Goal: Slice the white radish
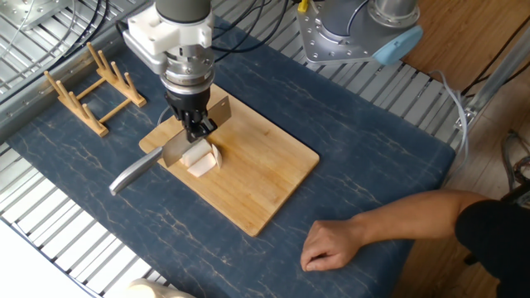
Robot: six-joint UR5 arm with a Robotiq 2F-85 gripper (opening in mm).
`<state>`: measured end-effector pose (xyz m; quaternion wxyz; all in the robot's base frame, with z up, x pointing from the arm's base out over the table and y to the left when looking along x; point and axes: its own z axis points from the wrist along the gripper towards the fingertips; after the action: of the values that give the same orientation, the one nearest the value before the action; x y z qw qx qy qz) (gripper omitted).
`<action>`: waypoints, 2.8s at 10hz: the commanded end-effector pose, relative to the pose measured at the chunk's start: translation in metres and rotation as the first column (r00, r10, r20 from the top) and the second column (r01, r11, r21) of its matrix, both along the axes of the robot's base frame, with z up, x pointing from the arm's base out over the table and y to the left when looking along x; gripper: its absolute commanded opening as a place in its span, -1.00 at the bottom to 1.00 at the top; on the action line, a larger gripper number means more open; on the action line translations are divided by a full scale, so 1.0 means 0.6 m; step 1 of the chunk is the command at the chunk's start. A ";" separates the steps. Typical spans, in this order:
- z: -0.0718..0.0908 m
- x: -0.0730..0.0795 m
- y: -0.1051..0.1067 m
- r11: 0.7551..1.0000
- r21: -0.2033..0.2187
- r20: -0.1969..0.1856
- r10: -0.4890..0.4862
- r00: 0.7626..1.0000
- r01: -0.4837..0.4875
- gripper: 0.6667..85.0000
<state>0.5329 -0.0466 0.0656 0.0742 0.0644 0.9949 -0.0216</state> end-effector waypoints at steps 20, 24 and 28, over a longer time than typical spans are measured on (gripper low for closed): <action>-0.027 0.025 0.014 0.999 0.031 0.088 0.022 0.996 -0.025 -0.99; -0.029 0.030 0.021 0.999 0.047 0.100 0.021 0.995 -0.026 -0.99; -0.010 0.008 0.044 0.994 0.110 0.027 -0.030 0.999 0.027 -0.99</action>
<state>0.5428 -0.0286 0.0529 0.1010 0.0657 0.9926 0.0117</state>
